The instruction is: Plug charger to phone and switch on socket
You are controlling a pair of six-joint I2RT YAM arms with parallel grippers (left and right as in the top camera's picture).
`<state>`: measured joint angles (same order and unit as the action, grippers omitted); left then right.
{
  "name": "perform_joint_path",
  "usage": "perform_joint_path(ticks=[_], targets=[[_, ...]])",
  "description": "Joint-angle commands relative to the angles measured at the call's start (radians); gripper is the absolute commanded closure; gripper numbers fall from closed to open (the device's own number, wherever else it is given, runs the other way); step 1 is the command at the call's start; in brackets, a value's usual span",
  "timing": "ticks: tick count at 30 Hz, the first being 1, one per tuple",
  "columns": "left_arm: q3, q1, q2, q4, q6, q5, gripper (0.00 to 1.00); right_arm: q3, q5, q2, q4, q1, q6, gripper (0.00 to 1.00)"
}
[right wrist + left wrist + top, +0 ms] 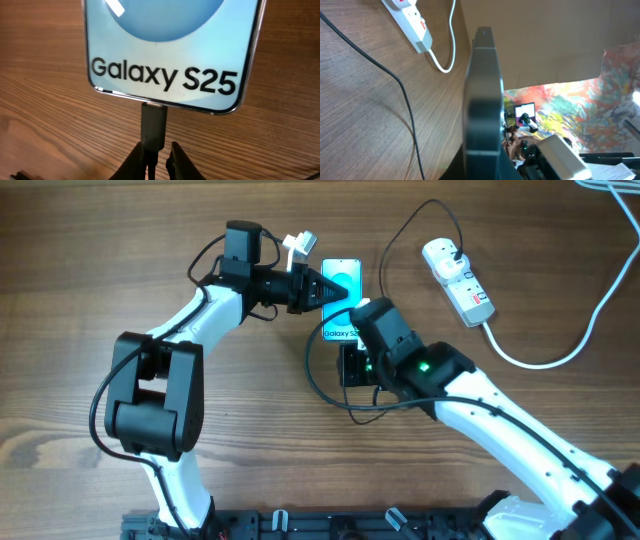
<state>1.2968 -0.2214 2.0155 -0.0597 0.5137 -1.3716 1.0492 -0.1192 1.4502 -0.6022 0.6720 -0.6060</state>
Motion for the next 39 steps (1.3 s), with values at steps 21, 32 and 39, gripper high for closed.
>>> perform_joint_path(ticks=[21,32,39], targets=[[0.008,-0.001,-0.022,-0.01,-0.012,-0.034,0.96,0.035,0.008,0.016,0.04,0.004,0.005,0.91],[0.008,-0.001,-0.022,-0.026,-0.013,-0.034,0.96,0.055,0.045,0.016,0.044,0.002,0.012,0.87],[0.008,0.003,-0.022,-0.026,-0.012,-0.006,0.96,0.105,0.037,0.014,-0.015,0.002,0.031,0.51]])
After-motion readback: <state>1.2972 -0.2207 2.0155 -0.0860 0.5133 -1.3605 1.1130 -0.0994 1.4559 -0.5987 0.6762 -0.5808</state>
